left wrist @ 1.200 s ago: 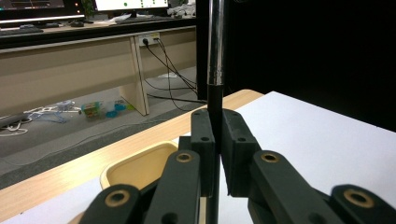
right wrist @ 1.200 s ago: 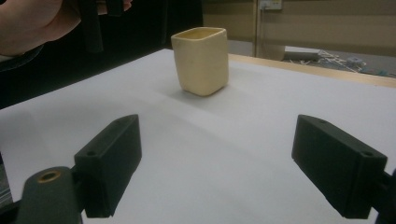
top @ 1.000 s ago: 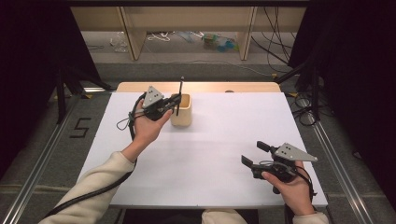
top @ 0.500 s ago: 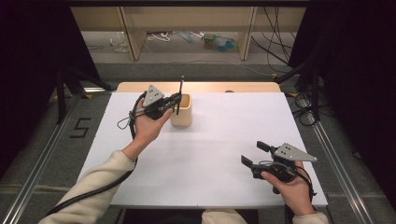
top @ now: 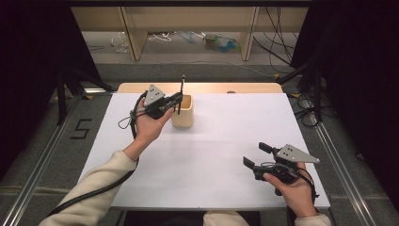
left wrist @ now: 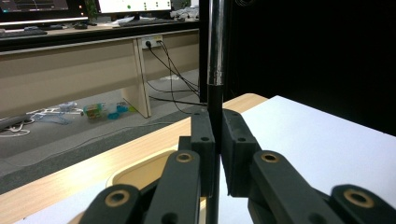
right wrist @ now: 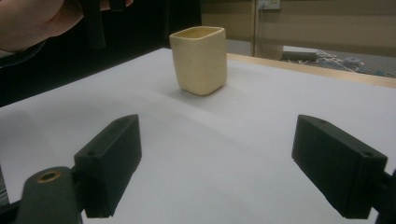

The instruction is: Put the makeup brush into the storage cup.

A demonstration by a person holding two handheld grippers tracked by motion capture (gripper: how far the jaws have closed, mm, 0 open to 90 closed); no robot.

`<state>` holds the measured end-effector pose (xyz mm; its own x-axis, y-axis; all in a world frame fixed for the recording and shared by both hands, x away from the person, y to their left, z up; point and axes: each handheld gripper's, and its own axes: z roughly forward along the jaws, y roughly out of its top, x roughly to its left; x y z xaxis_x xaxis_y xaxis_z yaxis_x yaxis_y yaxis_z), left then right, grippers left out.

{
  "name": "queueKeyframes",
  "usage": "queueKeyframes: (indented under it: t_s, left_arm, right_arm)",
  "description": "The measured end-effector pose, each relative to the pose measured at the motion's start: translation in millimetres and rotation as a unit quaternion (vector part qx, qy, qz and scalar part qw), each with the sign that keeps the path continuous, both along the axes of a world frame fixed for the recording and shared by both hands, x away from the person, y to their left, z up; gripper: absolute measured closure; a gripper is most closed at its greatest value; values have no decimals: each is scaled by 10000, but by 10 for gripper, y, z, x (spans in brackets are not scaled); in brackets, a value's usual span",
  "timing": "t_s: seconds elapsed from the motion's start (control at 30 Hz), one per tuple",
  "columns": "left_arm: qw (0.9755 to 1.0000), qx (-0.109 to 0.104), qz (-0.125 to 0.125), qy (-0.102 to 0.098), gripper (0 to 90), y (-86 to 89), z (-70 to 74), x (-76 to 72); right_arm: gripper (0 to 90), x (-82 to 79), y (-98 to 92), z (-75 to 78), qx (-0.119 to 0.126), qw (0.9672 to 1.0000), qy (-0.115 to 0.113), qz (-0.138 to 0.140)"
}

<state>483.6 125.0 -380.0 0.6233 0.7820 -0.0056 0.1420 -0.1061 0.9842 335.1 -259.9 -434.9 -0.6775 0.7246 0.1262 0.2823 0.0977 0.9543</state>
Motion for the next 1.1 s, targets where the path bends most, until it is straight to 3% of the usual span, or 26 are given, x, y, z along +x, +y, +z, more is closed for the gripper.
queueKeyframes:
  t_s: [1.1]
  left_arm:
    - [9999, -78, 80, -10, 841, 12, 33, 98]
  right_arm:
    - [170, -2, -10, 4, -38, 10000, 38, 4]
